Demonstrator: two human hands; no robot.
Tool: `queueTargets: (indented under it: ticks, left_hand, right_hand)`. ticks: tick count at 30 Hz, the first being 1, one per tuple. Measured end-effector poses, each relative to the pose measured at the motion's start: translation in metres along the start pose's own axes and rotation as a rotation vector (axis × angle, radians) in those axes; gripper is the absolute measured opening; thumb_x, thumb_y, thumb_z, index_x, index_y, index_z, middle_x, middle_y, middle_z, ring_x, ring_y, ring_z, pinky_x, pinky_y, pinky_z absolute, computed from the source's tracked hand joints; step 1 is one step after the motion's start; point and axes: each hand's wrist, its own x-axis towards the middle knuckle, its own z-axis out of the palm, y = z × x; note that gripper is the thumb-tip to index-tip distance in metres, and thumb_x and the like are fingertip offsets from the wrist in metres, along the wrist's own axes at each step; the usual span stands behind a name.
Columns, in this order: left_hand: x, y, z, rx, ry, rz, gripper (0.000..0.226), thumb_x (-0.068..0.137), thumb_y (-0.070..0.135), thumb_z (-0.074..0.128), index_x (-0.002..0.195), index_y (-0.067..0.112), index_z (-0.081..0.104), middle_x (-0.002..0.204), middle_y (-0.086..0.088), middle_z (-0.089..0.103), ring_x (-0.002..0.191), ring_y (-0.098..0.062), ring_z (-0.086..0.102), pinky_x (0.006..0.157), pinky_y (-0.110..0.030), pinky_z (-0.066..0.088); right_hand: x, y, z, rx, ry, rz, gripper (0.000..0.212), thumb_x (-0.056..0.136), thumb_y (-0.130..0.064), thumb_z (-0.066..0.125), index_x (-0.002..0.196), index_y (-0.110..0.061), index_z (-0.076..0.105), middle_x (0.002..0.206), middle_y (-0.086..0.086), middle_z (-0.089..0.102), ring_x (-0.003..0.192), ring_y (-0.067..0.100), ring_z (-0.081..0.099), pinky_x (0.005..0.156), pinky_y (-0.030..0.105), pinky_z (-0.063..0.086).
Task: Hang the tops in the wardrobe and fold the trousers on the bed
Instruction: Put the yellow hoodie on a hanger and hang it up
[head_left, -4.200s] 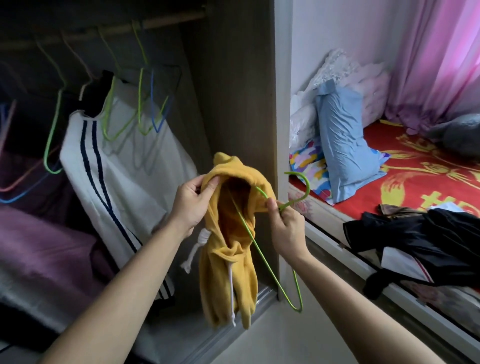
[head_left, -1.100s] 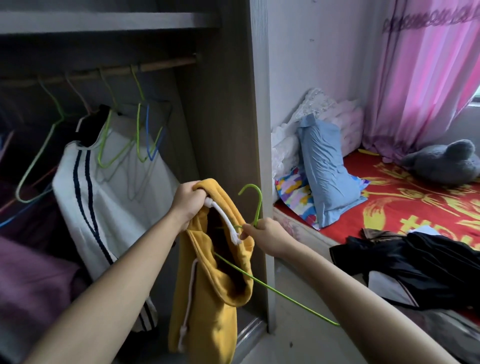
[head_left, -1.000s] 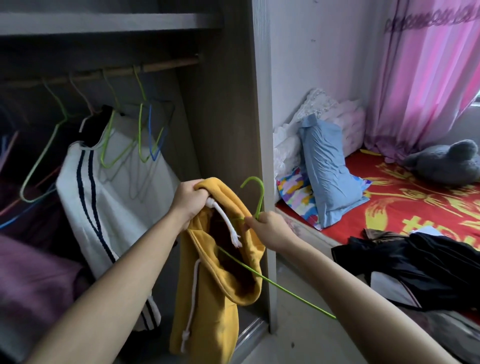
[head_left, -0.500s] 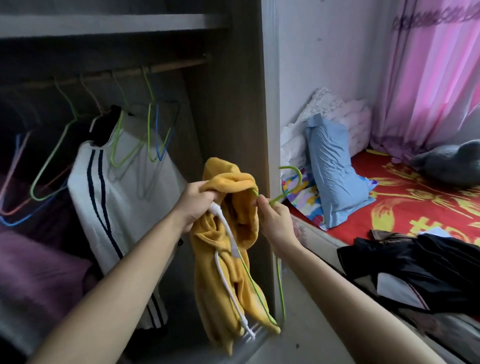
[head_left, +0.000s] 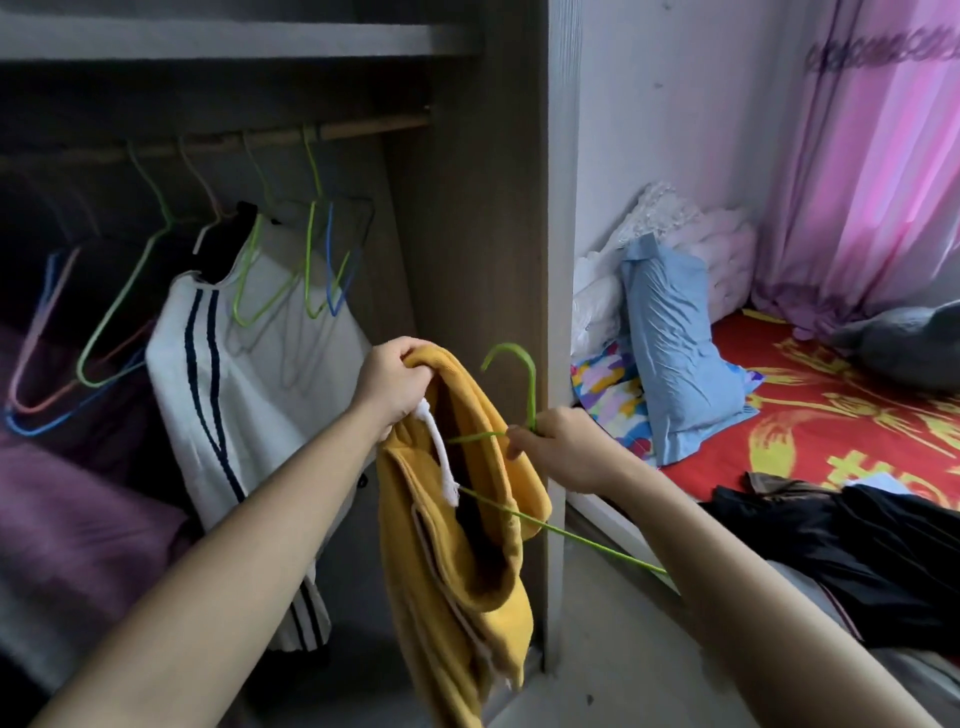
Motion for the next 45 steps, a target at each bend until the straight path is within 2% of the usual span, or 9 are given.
queueTargets:
  ticks: [6,10,15,20,24,27,35,40,45]
  left_hand:
    - [0.005,-0.009,-0.002,-0.017,-0.035,-0.111,0.008,0.083,0.021,0.062,0.078,0.019,0.068,0.074,0.000,0.068,0.071,-0.018,0.063,0.052,-0.025,0.048]
    - [-0.003,0.011,0.019,-0.332,-0.233,-0.127,0.013,0.074,0.024,0.065,0.078,0.020,0.076,0.073,-0.005,0.070,0.067,-0.018,0.065,0.059,-0.031,0.053]
    - [0.003,0.003,-0.005,-0.477,-0.229,-0.154,0.017,0.074,0.017,0.067,0.087,0.019,0.077,0.084,-0.009,0.074,0.080,-0.024,0.071,0.067,-0.033,0.056]
    - [-0.007,-0.006,-0.029,-0.201,-0.156,-0.025,0.026,0.070,0.021,0.062,0.090,0.036,0.070,0.084,0.007,0.073,0.085,-0.019,0.068,0.066,-0.030,0.053]
    - [-0.005,0.015,-0.036,0.037,-0.002,0.182,0.027,0.069,0.015,0.058,0.082,0.037,0.070,0.073,0.013,0.069,0.076,-0.010,0.065,0.058,-0.023,0.051]
    - [-0.005,0.023,-0.031,0.267,0.084,0.282,0.033,0.074,0.002,0.060,0.086,0.030,0.073,0.068,0.021,0.063,0.072,-0.008,0.063,0.055,-0.012,0.044]
    - [-0.007,0.027,-0.019,0.224,0.112,0.318,0.026,0.081,0.009,0.061,0.083,0.032,0.073,0.059,0.028,0.057,0.061,0.000,0.061,0.052,-0.006,0.040]
    - [-0.010,0.013,-0.017,0.175,0.030,0.213,0.020,0.076,0.016,0.058,0.077,0.028,0.074,0.062,0.019,0.065,0.069,-0.012,0.065,0.058,-0.019,0.045]
    - [-0.021,0.040,-0.010,-0.170,-0.163,0.053,0.029,0.070,0.019,0.052,0.075,0.032,0.077,0.063,0.010,0.070,0.058,-0.002,0.062,0.052,-0.019,0.048]
  right_hand:
    - [-0.005,-0.014,-0.035,0.136,0.109,-0.004,0.042,0.105,-0.037,0.047,0.079,-0.021,0.075,0.042,-0.016,0.051,0.039,-0.002,0.046,0.040,0.009,0.033]
    - [0.011,-0.013,0.018,0.029,0.019,0.119,0.043,0.104,-0.036,0.044,0.089,-0.009,0.074,0.078,0.002,0.069,0.074,0.016,0.065,0.066,0.029,0.051]
    - [0.022,0.005,0.049,0.524,0.380,0.263,0.043,0.105,-0.038,0.045,0.087,-0.011,0.073,0.079,0.004,0.070,0.074,0.018,0.066,0.070,0.037,0.052]
    - [0.023,0.010,0.044,0.774,0.669,0.005,0.041,0.104,-0.041,0.048,0.084,-0.017,0.074,0.079,0.006,0.070,0.079,0.019,0.065,0.075,0.036,0.053]
    - [0.035,-0.002,0.045,0.489,0.351,0.019,0.042,0.106,-0.038,0.045,0.087,-0.014,0.073,0.078,-0.003,0.067,0.078,0.013,0.061,0.078,0.031,0.051]
    - [0.040,-0.017,0.033,0.463,0.263,0.006,0.040,0.103,-0.045,0.048,0.082,-0.022,0.074,0.057,-0.017,0.062,0.056,-0.004,0.057,0.051,0.009,0.041]
    - [0.025,-0.015,0.040,0.321,-0.096,0.213,0.034,0.100,-0.035,0.052,0.082,-0.013,0.072,0.066,-0.002,0.052,0.063,0.013,0.052,0.062,0.028,0.044]
    - [0.018,-0.019,0.017,0.692,0.028,0.094,0.036,0.100,-0.040,0.053,0.079,-0.022,0.077,0.054,-0.009,0.042,0.044,0.005,0.039,0.043,0.017,0.033]
    - [0.018,-0.020,0.067,0.484,-0.002,0.206,0.035,0.101,-0.025,0.049,0.068,-0.022,0.061,0.068,-0.002,0.057,0.070,0.014,0.055,0.071,0.033,0.048]
